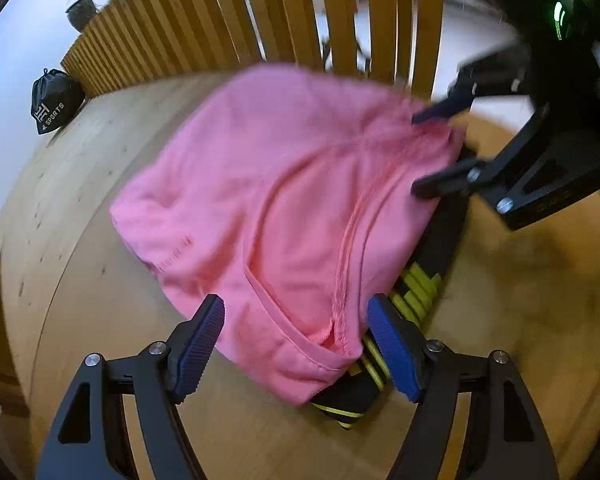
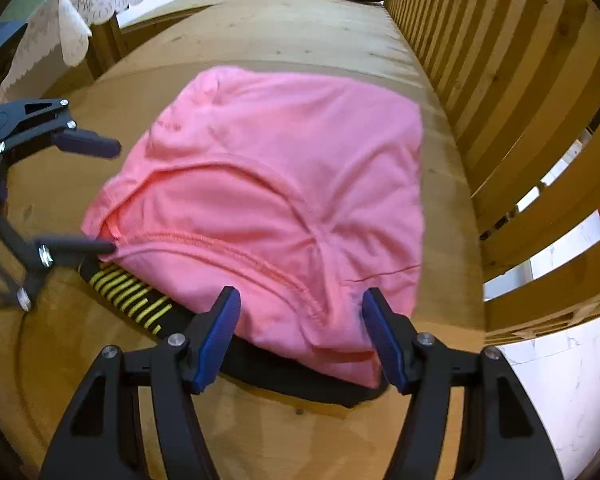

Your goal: Fold clothes

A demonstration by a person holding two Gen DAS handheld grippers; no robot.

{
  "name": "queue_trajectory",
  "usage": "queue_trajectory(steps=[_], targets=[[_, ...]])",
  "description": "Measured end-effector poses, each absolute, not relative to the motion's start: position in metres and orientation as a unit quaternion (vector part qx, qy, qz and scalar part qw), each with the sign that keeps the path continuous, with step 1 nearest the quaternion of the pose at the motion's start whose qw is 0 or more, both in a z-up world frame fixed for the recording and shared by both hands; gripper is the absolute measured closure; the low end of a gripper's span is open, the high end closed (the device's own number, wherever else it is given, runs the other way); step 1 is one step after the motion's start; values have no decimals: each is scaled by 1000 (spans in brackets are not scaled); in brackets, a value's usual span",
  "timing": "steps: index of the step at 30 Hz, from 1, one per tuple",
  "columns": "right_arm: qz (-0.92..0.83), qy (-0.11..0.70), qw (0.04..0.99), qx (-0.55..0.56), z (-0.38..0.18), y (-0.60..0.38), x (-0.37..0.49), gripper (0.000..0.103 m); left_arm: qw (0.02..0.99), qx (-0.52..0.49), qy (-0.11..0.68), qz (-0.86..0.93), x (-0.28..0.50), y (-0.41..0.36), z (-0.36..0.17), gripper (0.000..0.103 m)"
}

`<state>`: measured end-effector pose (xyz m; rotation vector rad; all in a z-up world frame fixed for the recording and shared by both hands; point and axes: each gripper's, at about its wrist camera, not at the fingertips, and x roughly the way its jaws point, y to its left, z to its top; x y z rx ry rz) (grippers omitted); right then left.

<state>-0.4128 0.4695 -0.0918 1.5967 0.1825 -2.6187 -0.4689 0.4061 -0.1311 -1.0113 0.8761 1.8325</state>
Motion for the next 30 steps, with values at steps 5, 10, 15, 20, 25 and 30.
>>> queue_trajectory(steps=[5, 10, 15, 20, 25, 30], targets=[[-854, 83, 26, 512, -101, 463, -427, 38, 424, -428, 308, 737, -489, 396, -144, 20], [-860, 83, 21, 504, -104, 464, -460, 37, 401, -411, 312, 757, -521, 402, -143, 18], [-862, 96, 8, 497, -105, 469, -506, 37, 384, -421, 283, 771, -555, 412, -141, 18], [-862, 102, -9, 496, -107, 480, -543, 37, 368, -431, 252, 784, -588, 423, -139, 18], [-861, 92, -25, 500, -108, 485, -552, 37, 360, -441, 234, 789, -592, 423, -146, 18], [-864, 67, -52, 497, -89, 485, -524, 37, 342, -440, 238, 795, -573, 405, -141, 18]])
